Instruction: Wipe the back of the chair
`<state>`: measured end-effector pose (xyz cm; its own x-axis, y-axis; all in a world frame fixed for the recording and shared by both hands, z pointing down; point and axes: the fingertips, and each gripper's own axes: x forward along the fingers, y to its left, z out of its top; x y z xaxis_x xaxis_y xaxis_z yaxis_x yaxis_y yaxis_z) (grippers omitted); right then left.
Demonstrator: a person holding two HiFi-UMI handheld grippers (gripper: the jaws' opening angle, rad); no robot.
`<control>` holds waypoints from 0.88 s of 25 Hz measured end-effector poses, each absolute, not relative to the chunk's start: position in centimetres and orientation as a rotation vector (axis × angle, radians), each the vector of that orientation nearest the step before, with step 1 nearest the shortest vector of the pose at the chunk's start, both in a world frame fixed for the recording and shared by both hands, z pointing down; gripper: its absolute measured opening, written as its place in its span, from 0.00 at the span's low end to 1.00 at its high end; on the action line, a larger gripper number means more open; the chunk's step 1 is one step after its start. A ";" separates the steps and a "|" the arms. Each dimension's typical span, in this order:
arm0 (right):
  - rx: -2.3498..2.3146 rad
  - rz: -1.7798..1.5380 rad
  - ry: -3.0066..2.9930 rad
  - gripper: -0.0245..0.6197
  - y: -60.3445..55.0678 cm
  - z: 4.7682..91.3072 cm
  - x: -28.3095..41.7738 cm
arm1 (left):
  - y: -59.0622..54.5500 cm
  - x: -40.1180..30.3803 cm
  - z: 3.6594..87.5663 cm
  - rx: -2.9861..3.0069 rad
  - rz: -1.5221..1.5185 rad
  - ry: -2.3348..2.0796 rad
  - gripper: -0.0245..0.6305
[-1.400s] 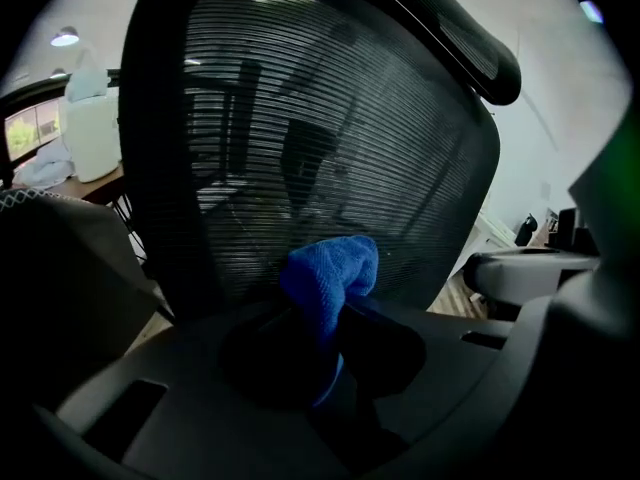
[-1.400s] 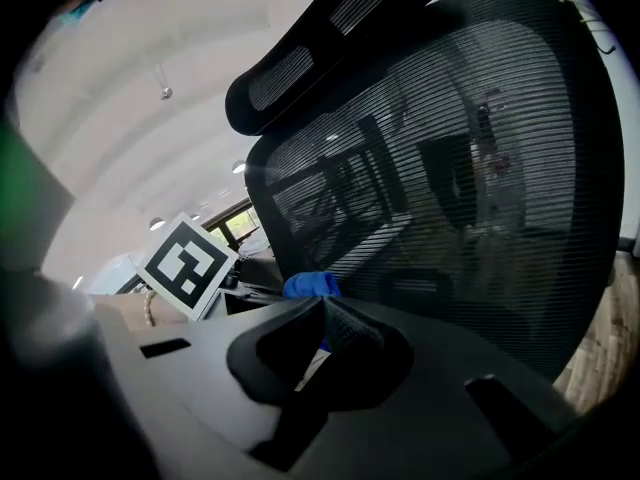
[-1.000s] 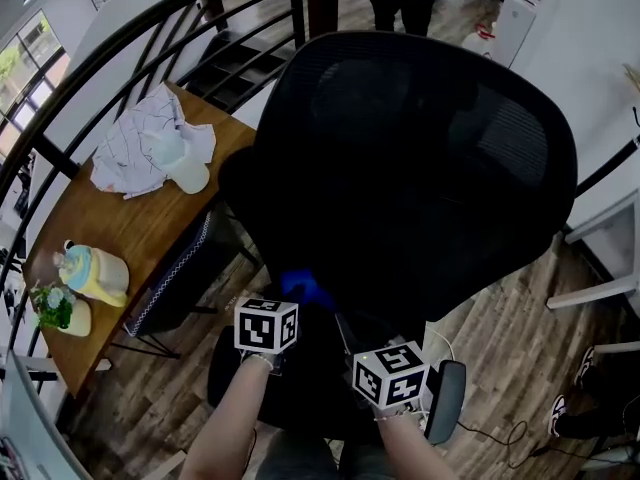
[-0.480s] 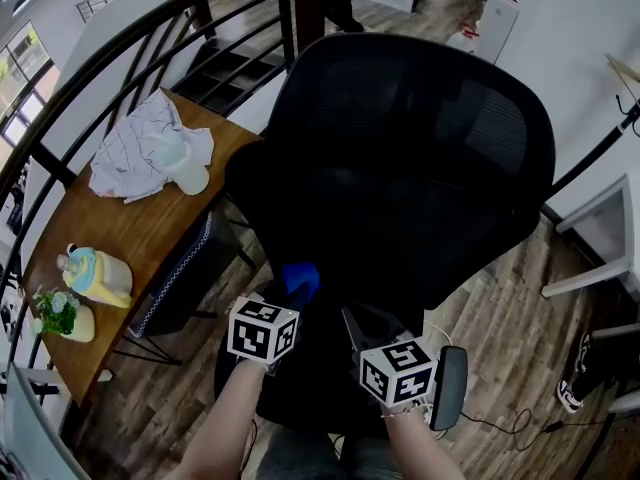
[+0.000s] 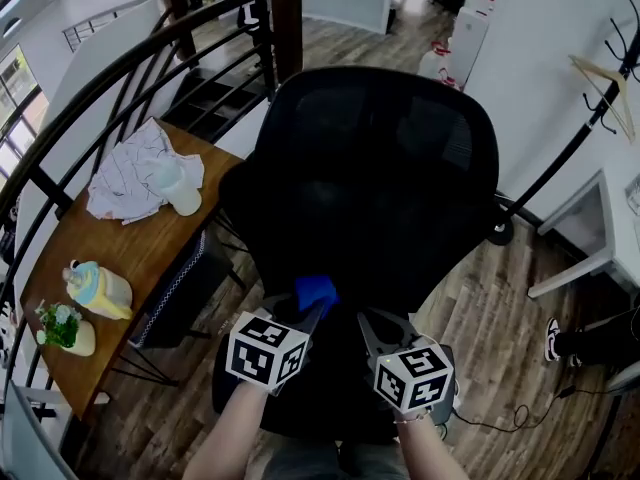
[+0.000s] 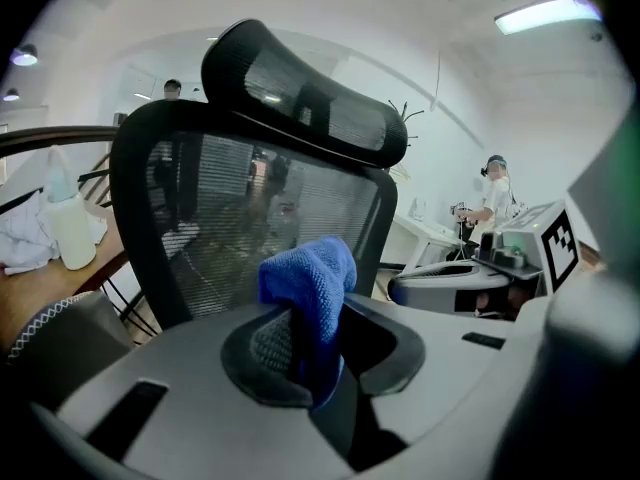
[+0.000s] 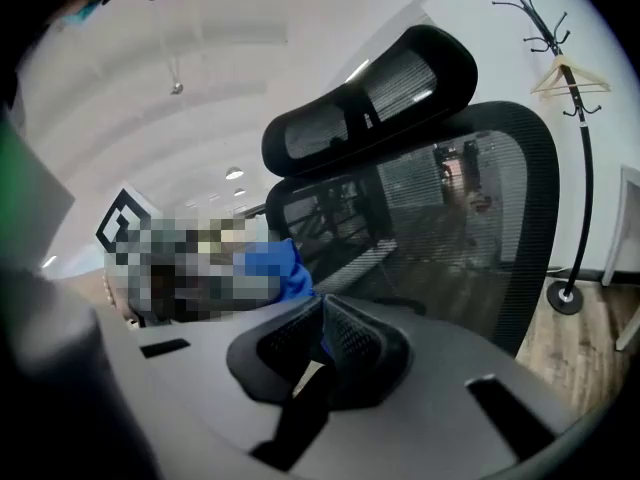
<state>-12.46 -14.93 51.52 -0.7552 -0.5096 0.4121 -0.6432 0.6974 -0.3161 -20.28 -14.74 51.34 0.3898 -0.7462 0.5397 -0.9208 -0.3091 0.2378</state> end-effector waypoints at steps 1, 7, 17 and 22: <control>0.910 0.640 -2.632 0.08 -14.8 50.7 -12.1 | -14.6 -19.8 50.6 2.149 0.453 -1.435 0.15; 0.945 0.547 -2.702 0.08 -14.5 46.2 -9.4 | -13.8 -17.4 46.8 2.165 0.414 -1.508 0.15; 0.936 0.421 -2.835 0.08 -12.8 39.3 -6.6 | -11.7 -15.8 41.9 2.169 0.376 -1.630 0.15; 0.925 0.370 -2.889 0.08 -11.6 37.1 -5.7 | -10.8 -14.5 39.8 2.192 0.335 -1.648 0.15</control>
<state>-5.73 -11.60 37.12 -0.8135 -0.5609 0.1536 -0.5815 0.7879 -0.2027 -14.49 -10.85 39.85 0.2855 -0.8681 0.4062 -0.9577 -0.2430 0.1538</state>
